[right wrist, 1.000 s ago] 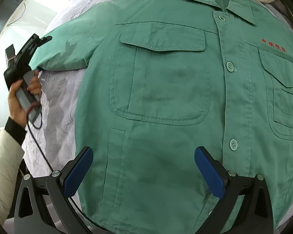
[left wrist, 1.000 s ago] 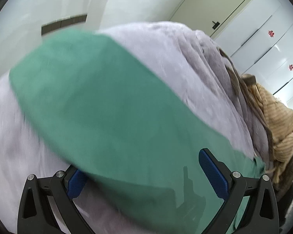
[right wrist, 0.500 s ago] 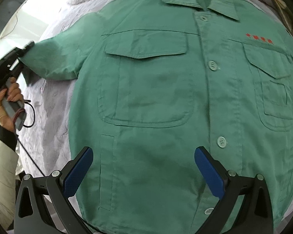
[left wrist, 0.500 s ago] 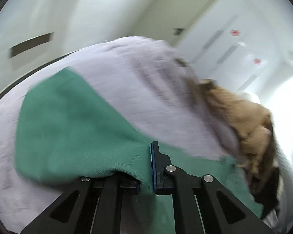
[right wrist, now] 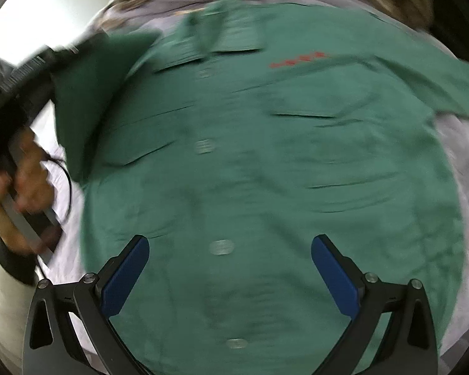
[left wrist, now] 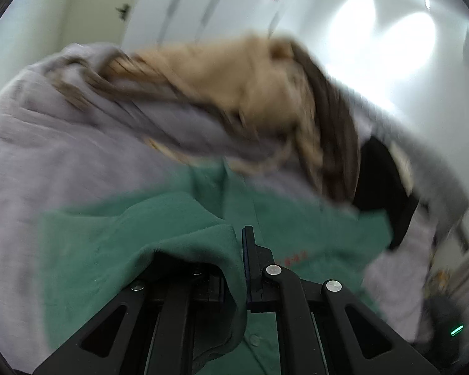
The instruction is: Fold large clothes
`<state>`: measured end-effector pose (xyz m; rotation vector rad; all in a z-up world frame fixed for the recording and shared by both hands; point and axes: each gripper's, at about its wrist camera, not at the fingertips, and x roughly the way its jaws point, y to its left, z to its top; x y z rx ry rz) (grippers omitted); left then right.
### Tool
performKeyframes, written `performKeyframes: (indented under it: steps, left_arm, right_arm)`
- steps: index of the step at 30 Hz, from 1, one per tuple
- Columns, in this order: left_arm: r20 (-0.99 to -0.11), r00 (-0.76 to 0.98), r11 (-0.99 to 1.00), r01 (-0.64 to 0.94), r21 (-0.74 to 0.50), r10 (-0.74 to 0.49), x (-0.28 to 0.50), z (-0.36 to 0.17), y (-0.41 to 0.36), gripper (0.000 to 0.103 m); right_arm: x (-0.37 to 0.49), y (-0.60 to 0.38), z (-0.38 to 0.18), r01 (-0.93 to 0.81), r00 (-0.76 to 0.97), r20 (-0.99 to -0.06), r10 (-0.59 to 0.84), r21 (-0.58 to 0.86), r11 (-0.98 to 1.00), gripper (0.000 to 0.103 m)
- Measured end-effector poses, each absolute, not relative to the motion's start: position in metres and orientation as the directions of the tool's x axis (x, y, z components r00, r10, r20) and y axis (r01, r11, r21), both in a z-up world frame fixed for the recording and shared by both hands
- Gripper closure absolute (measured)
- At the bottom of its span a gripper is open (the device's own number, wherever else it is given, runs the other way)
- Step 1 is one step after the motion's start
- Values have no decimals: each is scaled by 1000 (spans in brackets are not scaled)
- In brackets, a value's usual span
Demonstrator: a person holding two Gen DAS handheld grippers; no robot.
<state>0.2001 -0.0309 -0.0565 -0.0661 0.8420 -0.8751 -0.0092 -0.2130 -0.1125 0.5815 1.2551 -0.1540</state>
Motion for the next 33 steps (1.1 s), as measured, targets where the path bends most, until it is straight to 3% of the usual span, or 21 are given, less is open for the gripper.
performKeyframes:
  steps: [4,5,7,9,15,22,28,33]
  left_arm:
    - [-777,330,706,680,-199,-536,168,-115,-93,92]
    - [-800,322,710,682,-174,-506,161,-125,-101,86]
    - [-811,277,691,695,-201,-515,151,-132,-102,37]
    - [-796,312,691,701,-176,-519,138,-124,-95,24]
    - [-802,406,773,626,-105,-438,125,-100,-37,24]
    - [-853,506,955,295,31,-128,142,-122,77,24]
    - [-885,459,956,284,69,-73,150,-156,101,24]
    - [-872,481,963,266,49,-89,157,-155,94,24]
  right_arm:
    - [-25,-253,-129,469,290,-942,171,295,832,0]
    - [-27,-259,-131,474,284,-944,169,292,831,0]
    - [-29,-271,-132,469,281,-946,162,283,837,0]
    - [-25,-277,-129,454,281,-950,135,256,854,0]
    - [10,-266,-102,328,357,-930,89,215,920,0]
    - [92,-166,-91,9,446,-889,102,118,993,0]
    - [121,-116,-111,-121,460,-879,-129,-206,971,0]
    - [139,-111,-134,-167,441,-860,-255,-358,919,0]
